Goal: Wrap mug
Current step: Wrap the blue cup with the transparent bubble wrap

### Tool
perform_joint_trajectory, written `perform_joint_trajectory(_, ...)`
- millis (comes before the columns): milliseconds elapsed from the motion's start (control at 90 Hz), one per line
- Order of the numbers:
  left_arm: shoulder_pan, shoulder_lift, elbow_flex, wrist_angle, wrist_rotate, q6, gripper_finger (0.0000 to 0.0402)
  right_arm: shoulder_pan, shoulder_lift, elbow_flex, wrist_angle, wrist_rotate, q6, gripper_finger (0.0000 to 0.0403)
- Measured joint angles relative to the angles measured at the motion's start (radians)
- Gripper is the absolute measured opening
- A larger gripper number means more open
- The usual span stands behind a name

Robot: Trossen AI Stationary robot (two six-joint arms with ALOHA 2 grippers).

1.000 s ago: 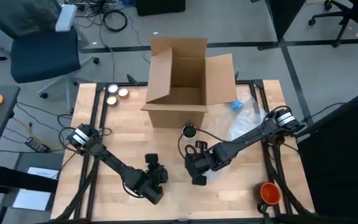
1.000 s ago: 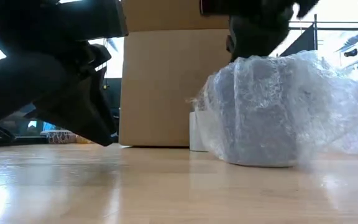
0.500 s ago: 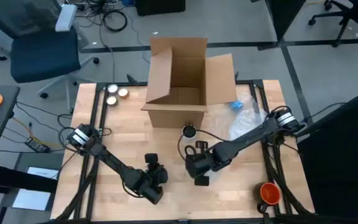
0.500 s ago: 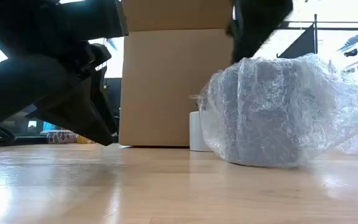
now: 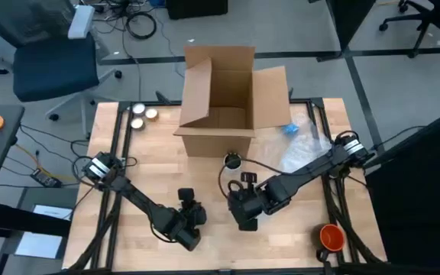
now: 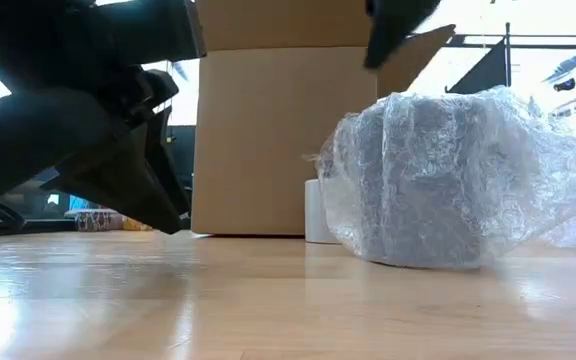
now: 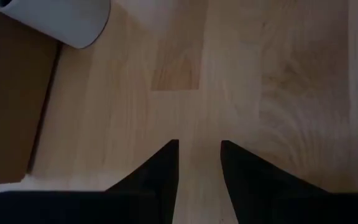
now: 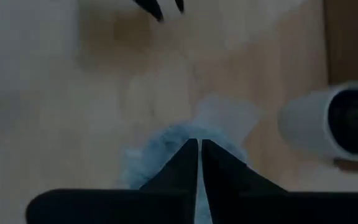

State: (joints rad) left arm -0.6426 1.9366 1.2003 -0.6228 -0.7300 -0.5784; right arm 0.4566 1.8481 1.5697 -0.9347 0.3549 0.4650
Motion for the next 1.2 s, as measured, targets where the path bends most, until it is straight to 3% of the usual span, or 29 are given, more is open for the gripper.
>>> perform_joint_trajectory(356, 0.001, 0.0, 0.0, 0.002, 0.0, 0.001, 0.0105, -0.03, -0.006, -0.304, 0.355, -0.117, 0.058, 0.0)
perform_joint_trajectory(811, 0.001, 0.0, 0.0, 0.002, -0.006, 0.0, 0.0105, -0.017, -0.02, -0.102, 0.137, -0.142, 0.03, 0.0)
perform_joint_trajectory(1200, 0.001, 0.0, 0.0, 0.002, -0.006, -0.001, 0.0105, -0.018, -0.018, -0.177, 0.215, -0.034, 0.039, 0.0)
